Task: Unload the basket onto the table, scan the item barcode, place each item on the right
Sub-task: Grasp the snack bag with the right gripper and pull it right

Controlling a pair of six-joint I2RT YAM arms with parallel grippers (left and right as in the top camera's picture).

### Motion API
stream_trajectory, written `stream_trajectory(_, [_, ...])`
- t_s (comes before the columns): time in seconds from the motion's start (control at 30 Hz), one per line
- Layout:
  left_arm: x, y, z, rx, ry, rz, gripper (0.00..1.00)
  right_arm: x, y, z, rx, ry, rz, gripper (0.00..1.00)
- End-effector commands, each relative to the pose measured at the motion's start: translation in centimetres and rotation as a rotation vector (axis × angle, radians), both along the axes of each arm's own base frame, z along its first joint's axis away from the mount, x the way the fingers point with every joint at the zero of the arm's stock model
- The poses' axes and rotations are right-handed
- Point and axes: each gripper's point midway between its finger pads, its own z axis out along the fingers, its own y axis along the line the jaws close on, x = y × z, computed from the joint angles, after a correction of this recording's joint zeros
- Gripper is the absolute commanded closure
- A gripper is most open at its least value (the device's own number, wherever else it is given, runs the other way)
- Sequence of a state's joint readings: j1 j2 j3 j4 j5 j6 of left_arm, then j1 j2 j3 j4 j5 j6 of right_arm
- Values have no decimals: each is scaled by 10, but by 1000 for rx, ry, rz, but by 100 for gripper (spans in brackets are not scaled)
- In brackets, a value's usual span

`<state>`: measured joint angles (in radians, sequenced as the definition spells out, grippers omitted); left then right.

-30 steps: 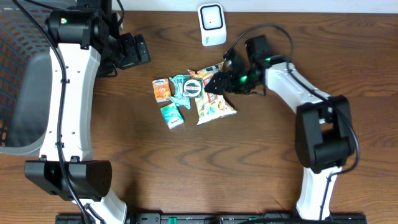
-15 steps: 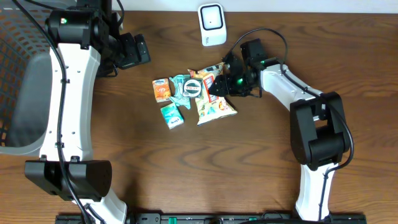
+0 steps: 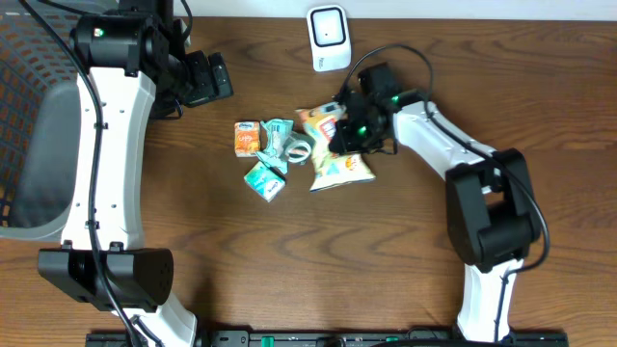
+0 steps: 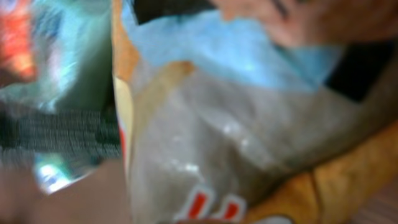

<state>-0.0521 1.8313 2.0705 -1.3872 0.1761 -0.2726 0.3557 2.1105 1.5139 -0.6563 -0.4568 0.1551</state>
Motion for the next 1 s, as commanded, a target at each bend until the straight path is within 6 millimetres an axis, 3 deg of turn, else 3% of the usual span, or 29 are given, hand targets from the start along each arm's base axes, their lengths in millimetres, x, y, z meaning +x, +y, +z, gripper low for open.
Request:
stream_trajectory(0.0, [1,5,-1,14,4,5,2,49,-76,60,-398,-295,-159,99])
stream_trajectory(0.13, [1,5,-1,14,4,5,2,65,-131,121,-807,-544,-269,99])
stream_trajectory(0.2, [1,5,-1,14,4,5,2,65,-141,134,-947,-597,-272,99])
stream_trajectory(0.27, [1,5,-1,14,4,5,2,62,-144,132,-1045,-606,-222,99])
stream_trajectory(0.37, [1,5,-1,14,4,5,2,59,-152,117,-1136,-585,-190,99])
stream_trajectory(0.43, [1,5,-1,14,4,5,2,57,-155,91,-1175,-537,-159,99])
stream_trajectory(0.67, [1,5,-1,14,4,5,2,53,-147,33,-1218,-448,-73,98])
stream_trajectory(0.7, [1,5,-1,14,4,5,2,51,-144,27,-1215,-438,-56,93])
stream_trajectory(0.77, [1,5,-1,14,4,5,2,46,-133,14,-1187,-418,-15,74])
stream_trajectory(0.9, [1,5,-1,14,4,5,2,35,-103,6,-1066,-398,39,65])
stream_trajectory(0.97, [1,5,-1,14,4,5,2,31,-86,8,-998,-398,48,55])
